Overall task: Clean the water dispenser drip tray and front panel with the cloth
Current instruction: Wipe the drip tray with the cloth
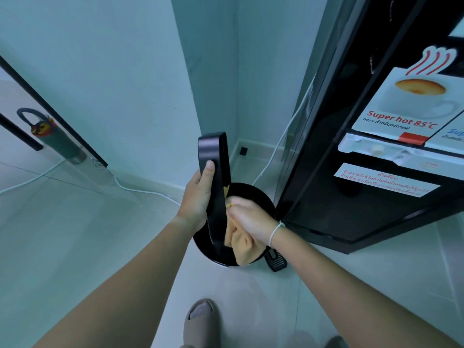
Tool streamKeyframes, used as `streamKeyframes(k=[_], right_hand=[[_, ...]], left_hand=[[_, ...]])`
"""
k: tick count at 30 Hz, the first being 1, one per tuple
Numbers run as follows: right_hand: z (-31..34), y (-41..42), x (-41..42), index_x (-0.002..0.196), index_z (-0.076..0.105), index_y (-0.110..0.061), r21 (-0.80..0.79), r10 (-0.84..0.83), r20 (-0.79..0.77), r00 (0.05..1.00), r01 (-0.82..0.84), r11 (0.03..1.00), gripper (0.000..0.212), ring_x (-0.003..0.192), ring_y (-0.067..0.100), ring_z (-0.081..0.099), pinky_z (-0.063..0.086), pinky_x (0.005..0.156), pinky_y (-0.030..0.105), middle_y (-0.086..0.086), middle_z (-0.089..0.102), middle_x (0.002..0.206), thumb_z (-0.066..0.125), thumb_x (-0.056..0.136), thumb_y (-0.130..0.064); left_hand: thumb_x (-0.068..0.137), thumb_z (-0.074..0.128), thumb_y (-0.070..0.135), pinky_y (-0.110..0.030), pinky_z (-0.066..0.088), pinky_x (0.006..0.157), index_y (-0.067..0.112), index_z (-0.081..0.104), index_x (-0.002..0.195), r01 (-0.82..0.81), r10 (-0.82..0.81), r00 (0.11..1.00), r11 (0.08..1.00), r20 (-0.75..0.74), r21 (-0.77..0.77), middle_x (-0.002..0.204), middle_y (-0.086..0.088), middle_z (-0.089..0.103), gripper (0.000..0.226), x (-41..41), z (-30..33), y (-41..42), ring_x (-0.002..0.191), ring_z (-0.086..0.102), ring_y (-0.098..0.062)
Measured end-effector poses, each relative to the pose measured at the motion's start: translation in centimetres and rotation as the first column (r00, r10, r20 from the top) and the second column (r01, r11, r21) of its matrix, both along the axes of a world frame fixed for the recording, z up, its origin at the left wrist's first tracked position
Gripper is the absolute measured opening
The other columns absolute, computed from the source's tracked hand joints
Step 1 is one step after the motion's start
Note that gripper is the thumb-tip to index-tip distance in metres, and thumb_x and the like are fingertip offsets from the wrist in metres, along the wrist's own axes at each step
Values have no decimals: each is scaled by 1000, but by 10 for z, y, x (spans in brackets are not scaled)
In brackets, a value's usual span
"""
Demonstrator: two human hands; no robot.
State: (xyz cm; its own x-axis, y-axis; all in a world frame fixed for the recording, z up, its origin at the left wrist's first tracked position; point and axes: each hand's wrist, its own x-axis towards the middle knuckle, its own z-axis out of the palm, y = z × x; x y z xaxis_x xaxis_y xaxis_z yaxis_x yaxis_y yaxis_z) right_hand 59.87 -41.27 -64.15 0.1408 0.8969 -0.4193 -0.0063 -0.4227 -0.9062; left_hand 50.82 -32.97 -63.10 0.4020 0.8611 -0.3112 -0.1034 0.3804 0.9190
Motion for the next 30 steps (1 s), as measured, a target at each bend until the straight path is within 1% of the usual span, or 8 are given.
streamKeyframes(k=[5,8,11,15,19,21,25,30], right_hand=[[-21,-17,-4,70,53,-18,-117,264,361,894,-237,964,23,64,13,59,46,59,25,1,67,68,38,87,-16],[-26,-15,3,76,44,-14,-101,371,658,656,-411,906,14,89,31,53,47,70,37,15,59,81,38,88,-18],[-29,-20,7,88,53,-9,4,258,851,457,-497,868,29,88,28,45,38,62,37,11,60,83,28,86,-23],[-38,-26,16,107,59,-13,116,57,871,488,-316,942,49,89,31,51,34,59,34,6,66,92,20,83,-28],[-48,-21,18,94,53,-26,-103,-7,544,839,75,992,19,85,29,53,41,70,33,11,56,87,39,89,-15],[-51,-19,13,112,54,-29,-176,-173,330,928,240,955,31,99,28,56,43,84,31,8,60,105,42,88,-14],[-58,-21,4,138,36,-27,-266,-450,12,893,437,859,57,115,28,53,40,104,34,7,52,121,45,88,-1],[-71,-19,5,77,71,-20,-433,-576,-280,768,434,790,30,78,21,60,49,78,28,9,64,79,47,94,-25]], left_hand=[[86,49,55,-30,52,84,14,59,112,-1,0,999,1000,-38,-15,106,-6,64,49,1,8,11,93,61,-18],[68,54,65,-31,53,82,16,60,113,-36,35,999,997,-8,-65,108,-5,65,67,-5,5,11,94,62,-18],[60,55,71,-34,52,91,19,62,113,-91,90,996,992,-18,-84,111,-2,67,75,-10,4,17,100,64,-18],[86,48,59,-22,55,75,21,63,111,-105,104,994,994,-44,-42,100,5,71,47,-10,9,22,85,68,-6],[94,49,42,-27,52,91,18,55,128,-109,116,991,990,-70,94,111,5,68,41,-5,12,18,99,65,-8],[91,55,45,-32,48,98,23,51,132,-116,123,991,986,-52,119,118,6,66,46,-2,11,16,111,61,-11],[87,61,45,-38,49,90,29,43,132,-149,151,988,987,-36,56,105,10,61,51,1,12,15,96,61,-9],[89,57,44,-38,52,81,21,41,131,-158,160,986,986,39,-48,107,6,56,51,0,13,13,99,56,-18]])
